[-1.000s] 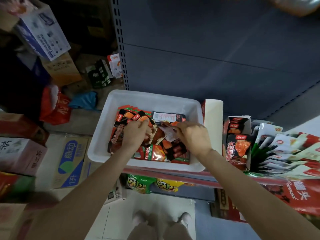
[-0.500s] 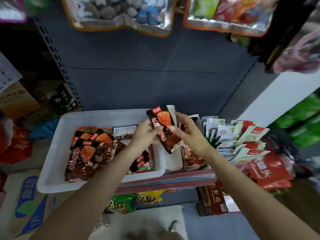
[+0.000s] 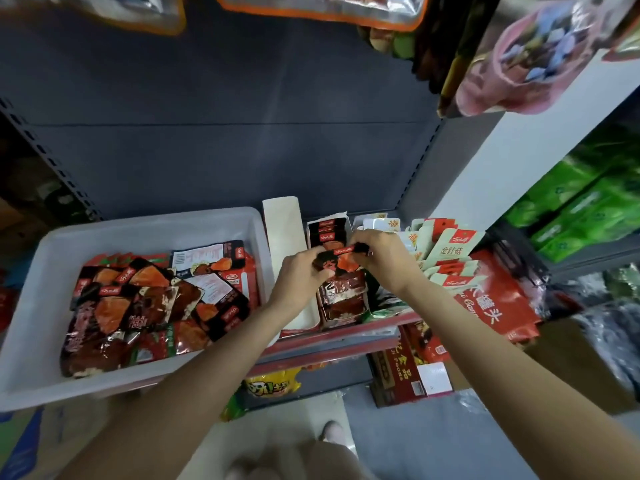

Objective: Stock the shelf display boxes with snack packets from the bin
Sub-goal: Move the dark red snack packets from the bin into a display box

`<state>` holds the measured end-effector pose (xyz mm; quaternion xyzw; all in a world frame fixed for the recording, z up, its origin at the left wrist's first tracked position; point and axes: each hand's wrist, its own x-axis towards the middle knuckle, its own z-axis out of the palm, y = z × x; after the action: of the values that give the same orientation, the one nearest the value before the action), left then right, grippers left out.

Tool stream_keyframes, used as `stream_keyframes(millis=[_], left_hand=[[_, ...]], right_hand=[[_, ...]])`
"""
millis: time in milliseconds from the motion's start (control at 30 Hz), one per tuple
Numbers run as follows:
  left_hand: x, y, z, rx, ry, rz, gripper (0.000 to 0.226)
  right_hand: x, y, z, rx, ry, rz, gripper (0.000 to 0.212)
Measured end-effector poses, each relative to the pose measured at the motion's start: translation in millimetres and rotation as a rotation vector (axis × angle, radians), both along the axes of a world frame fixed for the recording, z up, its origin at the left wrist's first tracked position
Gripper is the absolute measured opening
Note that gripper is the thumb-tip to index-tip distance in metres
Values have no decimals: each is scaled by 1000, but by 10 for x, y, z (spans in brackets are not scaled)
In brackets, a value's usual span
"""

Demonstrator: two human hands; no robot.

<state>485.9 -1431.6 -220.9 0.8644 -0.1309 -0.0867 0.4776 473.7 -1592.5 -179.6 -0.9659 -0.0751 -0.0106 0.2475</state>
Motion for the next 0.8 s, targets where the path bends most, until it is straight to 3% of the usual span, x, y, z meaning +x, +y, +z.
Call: stream_keyframes(millis=[333, 467, 800], left_hand=[[133, 120, 40, 0, 102, 35, 17], [109, 119, -17, 68, 122, -46, 15], [136, 47, -44, 86, 261, -78, 10]], right_hand=[[135, 72, 33, -22, 17, 35, 14], [121, 54, -22, -40, 102, 39, 18], [147, 101, -120, -217, 153, 36, 26]])
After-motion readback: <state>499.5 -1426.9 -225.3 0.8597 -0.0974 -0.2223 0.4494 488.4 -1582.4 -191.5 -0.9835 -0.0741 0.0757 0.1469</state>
